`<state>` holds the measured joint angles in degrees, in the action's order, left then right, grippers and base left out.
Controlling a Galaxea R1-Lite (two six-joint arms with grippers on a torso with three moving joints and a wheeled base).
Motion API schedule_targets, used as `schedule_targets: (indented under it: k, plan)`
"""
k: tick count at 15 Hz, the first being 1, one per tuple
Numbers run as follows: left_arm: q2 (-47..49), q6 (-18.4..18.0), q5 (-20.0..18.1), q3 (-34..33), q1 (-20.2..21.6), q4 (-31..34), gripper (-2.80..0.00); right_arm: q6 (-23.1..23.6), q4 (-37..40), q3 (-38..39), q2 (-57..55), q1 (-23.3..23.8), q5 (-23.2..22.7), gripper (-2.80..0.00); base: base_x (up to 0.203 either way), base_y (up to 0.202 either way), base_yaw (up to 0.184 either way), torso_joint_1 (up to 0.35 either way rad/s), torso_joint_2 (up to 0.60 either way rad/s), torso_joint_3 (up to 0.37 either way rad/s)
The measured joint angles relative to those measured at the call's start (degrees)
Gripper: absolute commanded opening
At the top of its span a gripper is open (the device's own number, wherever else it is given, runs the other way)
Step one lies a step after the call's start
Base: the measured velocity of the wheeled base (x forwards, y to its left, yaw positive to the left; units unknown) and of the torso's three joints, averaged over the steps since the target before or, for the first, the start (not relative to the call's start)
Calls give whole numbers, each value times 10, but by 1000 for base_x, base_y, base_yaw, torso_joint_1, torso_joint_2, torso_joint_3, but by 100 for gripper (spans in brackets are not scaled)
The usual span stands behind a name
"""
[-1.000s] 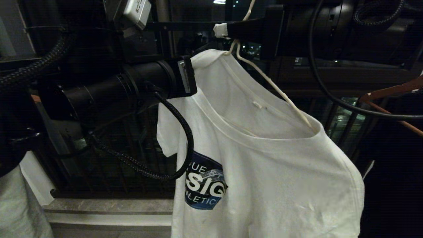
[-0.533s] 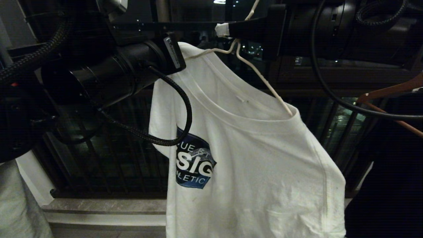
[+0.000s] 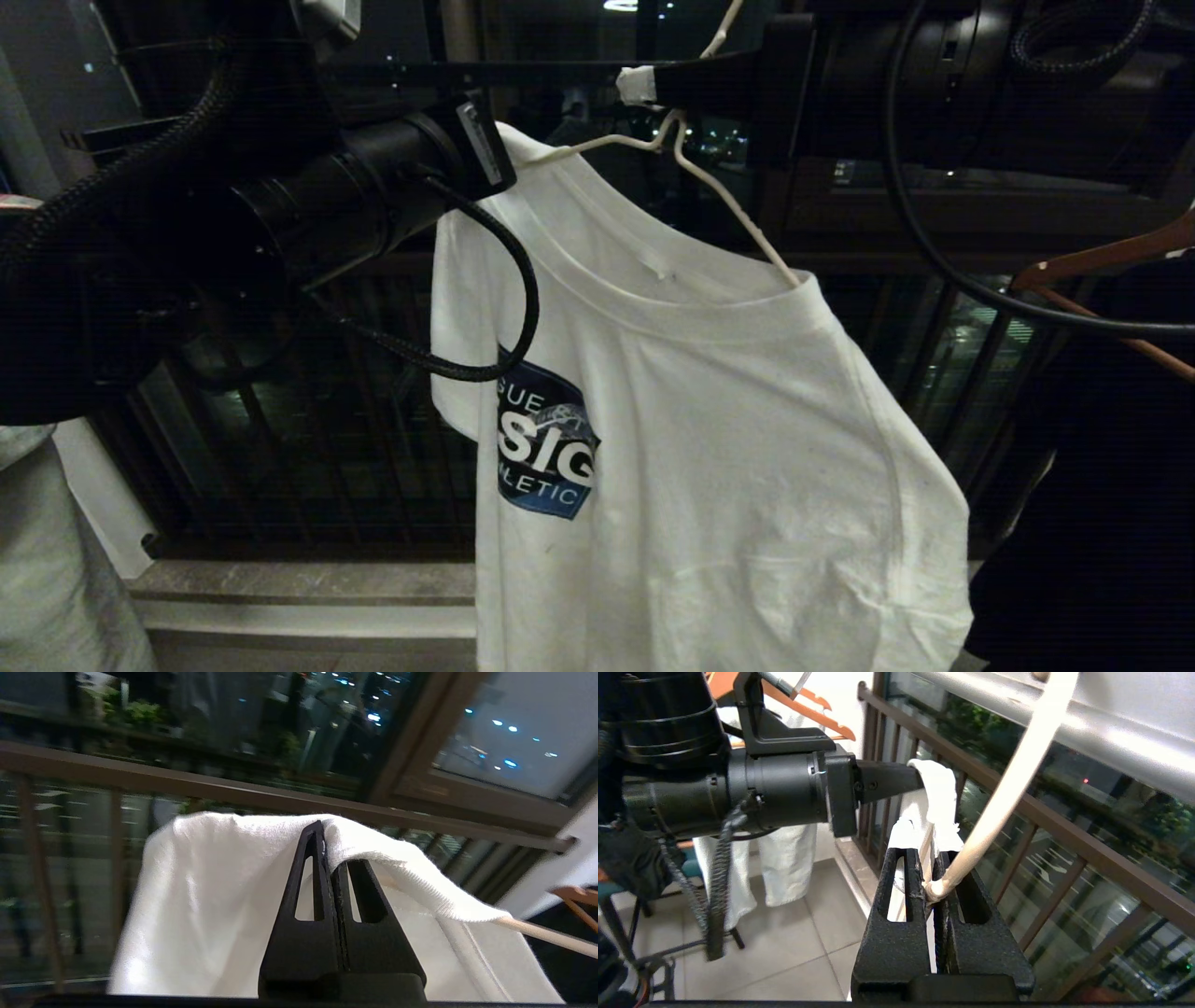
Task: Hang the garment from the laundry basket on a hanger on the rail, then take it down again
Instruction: Take the clothes off the clothes rack
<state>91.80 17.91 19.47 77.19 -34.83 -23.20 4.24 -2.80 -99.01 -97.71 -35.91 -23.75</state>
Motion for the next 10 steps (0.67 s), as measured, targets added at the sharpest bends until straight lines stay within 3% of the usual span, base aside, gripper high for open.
schedule_targets:
  k: [6, 10]
  plan:
    - [8, 0, -5, 4, 12, 3, -280, 0, 1, 0, 0, 0, -1, -280, 0, 0, 0, 0, 0, 0]
    - [0, 0, -6, -7, -16, 5, -280, 0, 2, 1, 0, 0, -1, -280, 0, 0, 0, 0, 0, 0]
